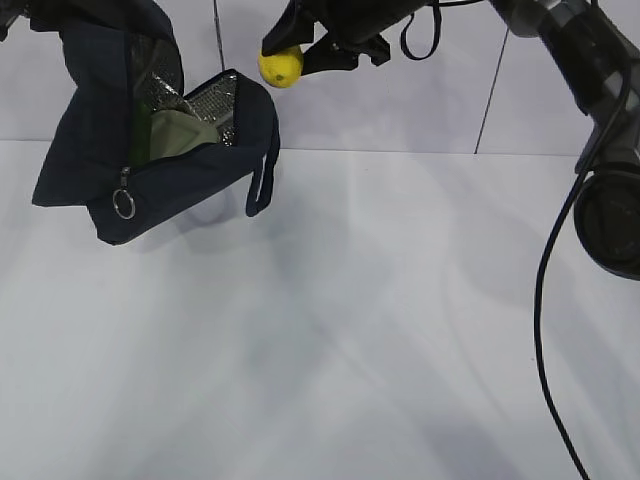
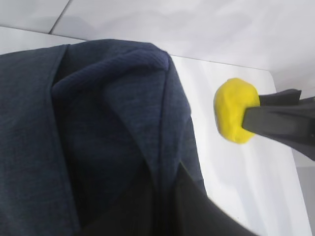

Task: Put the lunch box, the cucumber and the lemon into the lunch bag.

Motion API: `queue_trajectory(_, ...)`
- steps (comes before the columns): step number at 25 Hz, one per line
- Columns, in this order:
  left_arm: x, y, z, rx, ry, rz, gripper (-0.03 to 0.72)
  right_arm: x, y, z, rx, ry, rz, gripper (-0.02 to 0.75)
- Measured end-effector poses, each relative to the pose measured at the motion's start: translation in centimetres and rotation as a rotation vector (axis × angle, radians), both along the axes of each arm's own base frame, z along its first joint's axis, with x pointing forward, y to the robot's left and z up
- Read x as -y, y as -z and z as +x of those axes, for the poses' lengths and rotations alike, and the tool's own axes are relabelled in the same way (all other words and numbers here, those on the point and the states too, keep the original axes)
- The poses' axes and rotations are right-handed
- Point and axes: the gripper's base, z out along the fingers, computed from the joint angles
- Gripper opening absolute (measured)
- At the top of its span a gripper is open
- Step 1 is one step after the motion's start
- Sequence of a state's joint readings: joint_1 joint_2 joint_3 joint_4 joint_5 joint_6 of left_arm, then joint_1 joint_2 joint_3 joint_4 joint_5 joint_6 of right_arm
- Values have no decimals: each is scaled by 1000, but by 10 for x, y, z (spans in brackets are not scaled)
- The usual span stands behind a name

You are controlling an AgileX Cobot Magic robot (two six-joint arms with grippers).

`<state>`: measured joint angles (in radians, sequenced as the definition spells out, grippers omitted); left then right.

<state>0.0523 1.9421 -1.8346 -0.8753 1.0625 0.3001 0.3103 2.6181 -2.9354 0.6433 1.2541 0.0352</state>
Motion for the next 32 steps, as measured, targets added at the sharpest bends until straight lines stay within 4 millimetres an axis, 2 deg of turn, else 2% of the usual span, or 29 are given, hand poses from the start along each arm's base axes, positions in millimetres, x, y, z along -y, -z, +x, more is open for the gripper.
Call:
queue_trajectory(4,1,-1,0,1,-1,-20,8,-7,-6,-5,-30,-52,105,389)
queue_trajectory(9,1,-2,0,1,0,-28,8,-12,-11,-9,-14,-108,154,388)
queue_trajectory(13,14,-2,-1,0,29,-28,8,-21,-12,-13,5,-146,158,388)
queue_trajectory(16,26,-2,-3,2,54,-28,8,-29,-7,-16,-5,-175,177,388)
queue_trajectory(20,30,-2,-3,2,63,-35,8,-32,7,-12,-11,-196,172,388)
queue_trajectory(26,32,-5,-3,4,60,-72,8,-33,8,-12,20,-221,166,390)
queue_trajectory(28,32,-5,-3,5,59,-72,8,-34,6,-13,30,-242,188,417)
queue_trajectory(32,32,-5,-3,5,59,-72,8,-36,3,-15,33,-263,222,561)
